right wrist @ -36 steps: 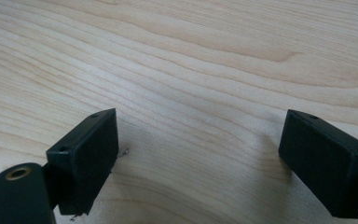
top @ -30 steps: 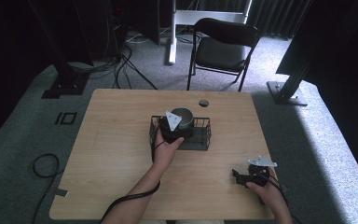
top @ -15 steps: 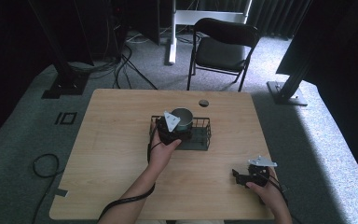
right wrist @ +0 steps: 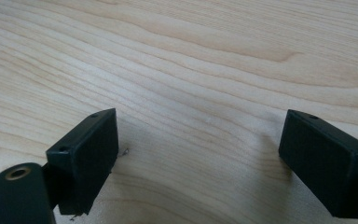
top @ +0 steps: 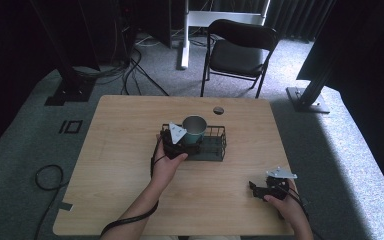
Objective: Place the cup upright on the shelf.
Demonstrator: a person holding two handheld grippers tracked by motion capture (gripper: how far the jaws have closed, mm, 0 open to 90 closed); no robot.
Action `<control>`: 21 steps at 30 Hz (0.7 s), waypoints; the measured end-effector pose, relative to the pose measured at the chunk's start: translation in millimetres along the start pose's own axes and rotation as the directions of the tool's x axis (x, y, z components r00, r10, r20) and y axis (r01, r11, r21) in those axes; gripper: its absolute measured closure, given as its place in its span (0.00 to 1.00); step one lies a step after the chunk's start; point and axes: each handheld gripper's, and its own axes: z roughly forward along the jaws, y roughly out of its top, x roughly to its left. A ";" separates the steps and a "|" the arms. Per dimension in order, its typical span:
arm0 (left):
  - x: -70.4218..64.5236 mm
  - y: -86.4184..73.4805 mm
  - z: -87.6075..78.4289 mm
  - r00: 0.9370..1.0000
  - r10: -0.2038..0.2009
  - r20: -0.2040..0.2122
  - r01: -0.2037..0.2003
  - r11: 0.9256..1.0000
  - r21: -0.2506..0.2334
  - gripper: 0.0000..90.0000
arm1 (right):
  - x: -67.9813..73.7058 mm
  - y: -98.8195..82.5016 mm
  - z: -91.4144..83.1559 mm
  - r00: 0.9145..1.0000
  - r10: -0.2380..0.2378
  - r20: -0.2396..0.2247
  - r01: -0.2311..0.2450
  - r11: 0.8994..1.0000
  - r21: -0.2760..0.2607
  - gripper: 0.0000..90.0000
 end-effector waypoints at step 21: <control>21.0 -2.0 -49.0 0.999 0.031 0.029 -0.031 1.000 0.003 0.04 | -0.1 0.0 0.1 1.000 -0.002 0.000 0.002 1.000 -0.001 0.13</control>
